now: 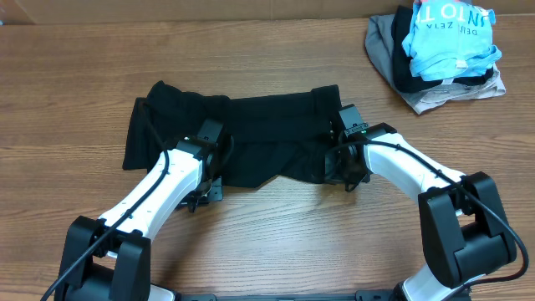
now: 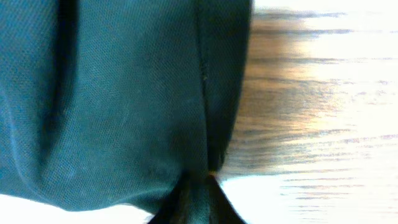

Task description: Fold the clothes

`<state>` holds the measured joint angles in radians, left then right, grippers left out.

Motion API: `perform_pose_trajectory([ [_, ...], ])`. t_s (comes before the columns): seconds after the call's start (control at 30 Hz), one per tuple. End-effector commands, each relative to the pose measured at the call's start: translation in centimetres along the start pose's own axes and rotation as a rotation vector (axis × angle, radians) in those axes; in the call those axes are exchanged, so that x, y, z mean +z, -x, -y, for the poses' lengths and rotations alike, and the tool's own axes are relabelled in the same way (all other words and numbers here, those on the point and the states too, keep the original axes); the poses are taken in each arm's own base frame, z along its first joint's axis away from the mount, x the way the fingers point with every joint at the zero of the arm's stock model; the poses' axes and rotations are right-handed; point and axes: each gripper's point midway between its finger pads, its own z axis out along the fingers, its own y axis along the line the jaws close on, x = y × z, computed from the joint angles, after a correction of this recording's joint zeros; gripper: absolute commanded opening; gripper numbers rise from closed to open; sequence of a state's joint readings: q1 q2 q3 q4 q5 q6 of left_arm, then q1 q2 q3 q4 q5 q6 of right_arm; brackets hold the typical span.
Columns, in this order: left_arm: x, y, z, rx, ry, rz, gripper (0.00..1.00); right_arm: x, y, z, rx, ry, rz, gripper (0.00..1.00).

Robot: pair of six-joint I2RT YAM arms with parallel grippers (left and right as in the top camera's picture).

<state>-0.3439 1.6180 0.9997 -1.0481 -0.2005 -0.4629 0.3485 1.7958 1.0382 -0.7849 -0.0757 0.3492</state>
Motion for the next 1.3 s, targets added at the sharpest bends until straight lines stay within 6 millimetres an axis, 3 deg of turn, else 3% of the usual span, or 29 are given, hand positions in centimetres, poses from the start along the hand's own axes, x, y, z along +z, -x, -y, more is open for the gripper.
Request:
perform_pose_trajectory([
  [0.0,-0.3,1.1,-1.8,-0.004,0.08,0.04,0.04,0.0,-1.1,0.1,0.047,0.008,-0.038,0.04],
  [0.13,-0.5,1.2,-3.1,-0.035,0.091,0.016,0.04,-1.8,-1.3,1.7,0.106,0.001,-0.061,0.04],
  [0.33,-0.2,0.6,-5.7,-0.059,0.105,-0.049,0.04,-5.7,-0.5,6.1,0.169,0.0,-0.051,0.04],
  [0.47,0.0,0.5,-6.3,-0.094,0.091,-0.068,0.04,-6.5,-1.2,8.3,0.19,0.01,-0.099,0.04],
  [0.7,-0.1,-0.2,-6.1,-0.086,0.079,-0.098,0.04,-7.5,-1.3,8.6,0.197,0.02,-0.104,0.04],
  [0.9,-0.8,0.0,-6.3,-0.084,0.085,-0.101,0.04,-11.4,0.6,7.9,0.183,0.037,-0.012,0.04],
  [1.07,-1.0,2.7,-6.3,-0.108,0.09,0.008,0.04,-12.7,4.1,7.4,0.162,0.062,0.127,0.04],
  [1.27,-1.4,7.4,-5.5,-0.121,0.05,0.198,0.04,-11.6,6.8,6.7,0.136,0.077,0.194,0.04],
])
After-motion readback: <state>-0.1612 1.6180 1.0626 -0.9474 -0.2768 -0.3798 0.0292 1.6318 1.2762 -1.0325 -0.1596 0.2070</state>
